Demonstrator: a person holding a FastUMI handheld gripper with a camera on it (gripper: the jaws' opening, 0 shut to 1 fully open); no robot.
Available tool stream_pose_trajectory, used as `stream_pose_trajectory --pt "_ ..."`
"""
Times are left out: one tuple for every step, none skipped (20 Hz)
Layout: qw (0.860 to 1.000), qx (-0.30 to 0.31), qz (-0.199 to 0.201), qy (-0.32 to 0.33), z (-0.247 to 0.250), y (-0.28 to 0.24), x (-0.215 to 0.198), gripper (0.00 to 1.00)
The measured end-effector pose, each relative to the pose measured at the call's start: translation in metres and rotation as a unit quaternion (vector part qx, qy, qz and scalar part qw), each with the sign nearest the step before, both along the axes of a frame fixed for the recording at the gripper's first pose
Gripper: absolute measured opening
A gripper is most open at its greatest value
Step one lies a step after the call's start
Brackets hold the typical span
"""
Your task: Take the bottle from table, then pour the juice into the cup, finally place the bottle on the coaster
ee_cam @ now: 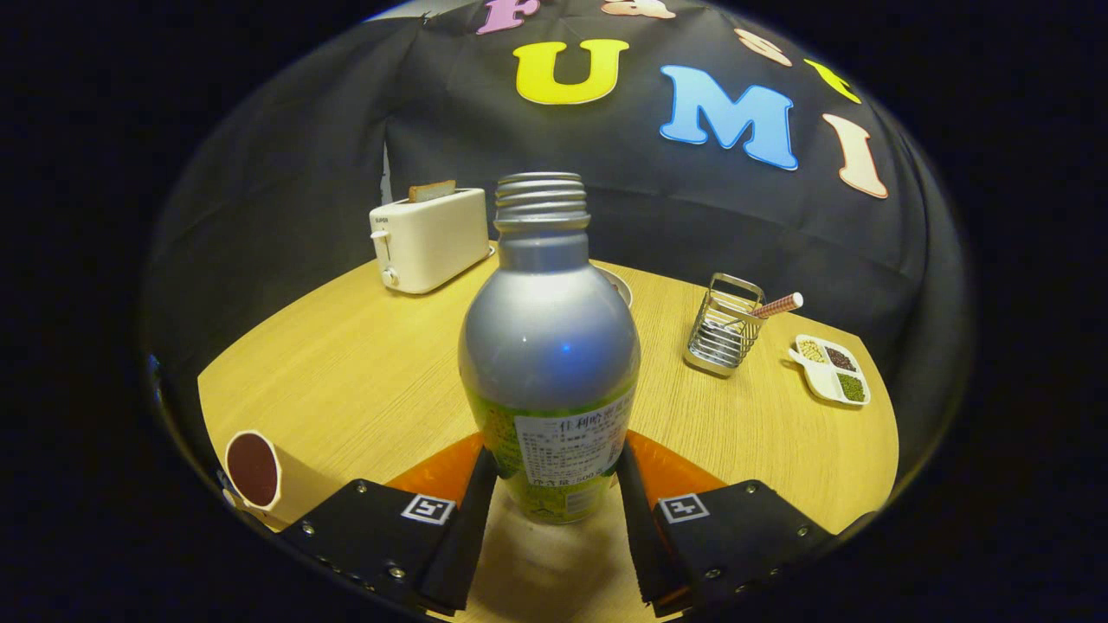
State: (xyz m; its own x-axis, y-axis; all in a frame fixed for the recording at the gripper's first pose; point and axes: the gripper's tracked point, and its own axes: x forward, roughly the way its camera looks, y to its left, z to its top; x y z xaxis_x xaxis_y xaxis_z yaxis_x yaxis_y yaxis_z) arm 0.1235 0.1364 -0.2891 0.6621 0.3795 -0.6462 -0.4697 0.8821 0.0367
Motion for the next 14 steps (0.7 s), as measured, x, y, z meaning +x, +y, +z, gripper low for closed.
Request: stream_pose_trajectory --pt "1.0 -0.006 -0.003 -0.013 -0.002 -0.002 0.008 0.71" --pt "1.0 -0.011 -0.006 -0.027 -0.003 -0.002 0.013 0.72" --pt "0.999 -0.015 -0.01 -0.037 -0.004 -0.002 0.019 0.72" --pt "0.999 -0.012 -0.013 -0.043 -0.007 0.0 0.023 0.72" --pt "0.999 -0.004 -0.014 -0.044 -0.008 0.004 0.026 0.72" --pt "0.999 -0.002 -0.016 -0.046 -0.011 0.005 0.03 0.73" --pt "0.999 -0.001 -0.019 -0.048 -0.012 0.005 0.034 0.73" --pt "0.999 0.003 -0.02 -0.048 -0.014 0.007 0.035 0.73" --pt "0.999 0.007 -0.02 -0.046 -0.015 0.01 0.037 0.74" --pt "0.999 0.009 -0.021 -0.044 -0.019 0.012 0.037 0.75" --pt "0.999 0.007 -0.023 -0.045 -0.02 0.009 0.039 0.75" --pt "0.999 0.006 -0.027 -0.046 -0.022 0.009 0.041 0.75" --pt "0.998 0.009 -0.032 -0.047 -0.022 0.008 0.043 0.75" --pt "0.998 0.011 -0.035 -0.048 -0.023 0.007 0.044 0.76"
